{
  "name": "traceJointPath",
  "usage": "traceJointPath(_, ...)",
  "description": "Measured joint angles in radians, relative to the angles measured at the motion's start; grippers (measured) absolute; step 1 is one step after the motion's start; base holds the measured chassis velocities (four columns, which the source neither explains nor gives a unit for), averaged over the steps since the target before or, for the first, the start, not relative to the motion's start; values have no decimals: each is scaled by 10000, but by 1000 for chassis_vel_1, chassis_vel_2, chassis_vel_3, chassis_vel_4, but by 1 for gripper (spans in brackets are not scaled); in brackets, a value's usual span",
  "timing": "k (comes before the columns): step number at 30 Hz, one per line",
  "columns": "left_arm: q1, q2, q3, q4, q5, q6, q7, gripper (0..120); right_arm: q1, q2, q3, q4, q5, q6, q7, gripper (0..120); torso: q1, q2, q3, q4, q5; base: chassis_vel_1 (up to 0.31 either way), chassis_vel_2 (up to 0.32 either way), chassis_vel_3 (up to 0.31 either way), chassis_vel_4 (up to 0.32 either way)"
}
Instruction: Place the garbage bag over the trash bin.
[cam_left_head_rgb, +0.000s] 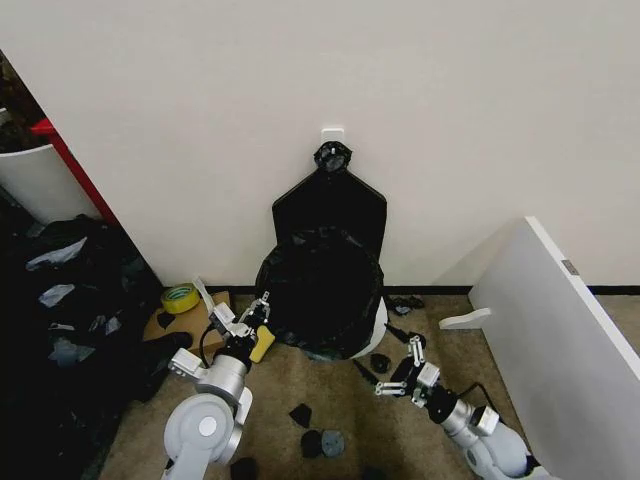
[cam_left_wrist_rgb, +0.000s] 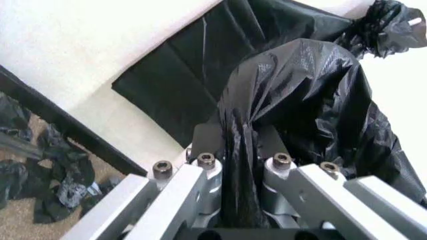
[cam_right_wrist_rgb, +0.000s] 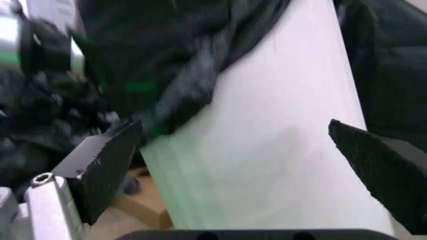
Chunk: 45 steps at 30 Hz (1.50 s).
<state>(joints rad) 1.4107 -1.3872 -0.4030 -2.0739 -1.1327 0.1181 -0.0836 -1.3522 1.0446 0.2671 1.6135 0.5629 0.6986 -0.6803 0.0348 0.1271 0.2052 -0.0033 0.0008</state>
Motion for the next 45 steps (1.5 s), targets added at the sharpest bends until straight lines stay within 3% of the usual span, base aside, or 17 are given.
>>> traceJointPath(6,40,80,-8,-64,4,1,18,5,-224,51,-82,529,504,-94,-538,100,0,0,0,0,-1,0,0,0,0)
traceJointPath(13,151,105,-1,-256,16,-3,39,5,-174,217,-74,536,-1832,-686,3025,100,0,0,0,0,-1,0,0,0,0)
traceJointPath(17,176,114,-1,-328,22,-4,46,5,-90,233,0,323,-2274,-765,3544,100,0,0,0,1,-1,0,0,0,0)
traceJointPath(22,171,106,21,-371,49,-2,55,5,31,198,144,4,-2338,-554,3296,100,0,0,0,0,0,0,0,0,0)
traceJointPath(24,168,99,35,-375,69,5,70,5,104,116,242,-286,-1983,-244,2613,100,0,0,0,0,-1,0,0,0,0)
traceJointPath(27,139,132,46,-367,162,7,109,5,236,1,426,-768,-770,482,378,100,0,0,0,0,1,0,0,0,0)
traceJointPath(28,139,132,46,-367,162,7,109,5,236,1,426,-768,-770,482,378,100,0,0,0,0,1,0,0,0,0)
traceJointPath(32,30,453,177,-45,538,-125,442,5,140,-148,694,-589,1210,490,-2366,100,0,0,0,-1,2,0,0,0,0)
traceJointPath(35,-123,912,371,625,1130,-630,1385,5,160,-300,1398,-301,2874,-500,-4242,100,0,0,0,-1,-1,0,0,0,0)
traceJointPath(36,-123,912,371,625,1130,-630,1385,5,160,-300,1398,-301,2874,-500,-4242,100,0,0,0,-1,-1,0,0,0,0)
traceJointPath(38,-226,1160,386,1152,1428,-1053,2476,5,278,-396,1785,-246,3754,-1051,-4687,100,0,0,0,-2,-1,0,0,0,0)
traceJointPath(39,-354,1359,363,1714,1689,-1402,3983,5,403,-496,2070,-202,4426,-1462,-4804,100,0,1,0,3,1,0,0,0,0)
traceJointPath(42,-651,1609,300,2799,2033,-2021,6453,5,599,-663,2407,-88,5209,-1879,-4577,100,0,0,0,-1,-3,0,0,0,0)
traceJointPath(43,-850,1697,245,3407,2161,-2356,7766,5,685,-721,2532,-12,5333,-1946,-4241,100,0,0,0,-1,-2,0,0,0,0)
traceJointPath(44,-850,1697,245,3407,2161,-2356,7766,5,685,-721,2532,-12,5333,-1946,-4241,100,0,0,0,-1,-2,0,0,0,0)
traceJointPath(45,-1029,1736,191,3886,2228,-2625,8789,5,720,-745,2565,56,5298,-1922,-3917,100,0,0,1,0,-2,0,0,0,0)
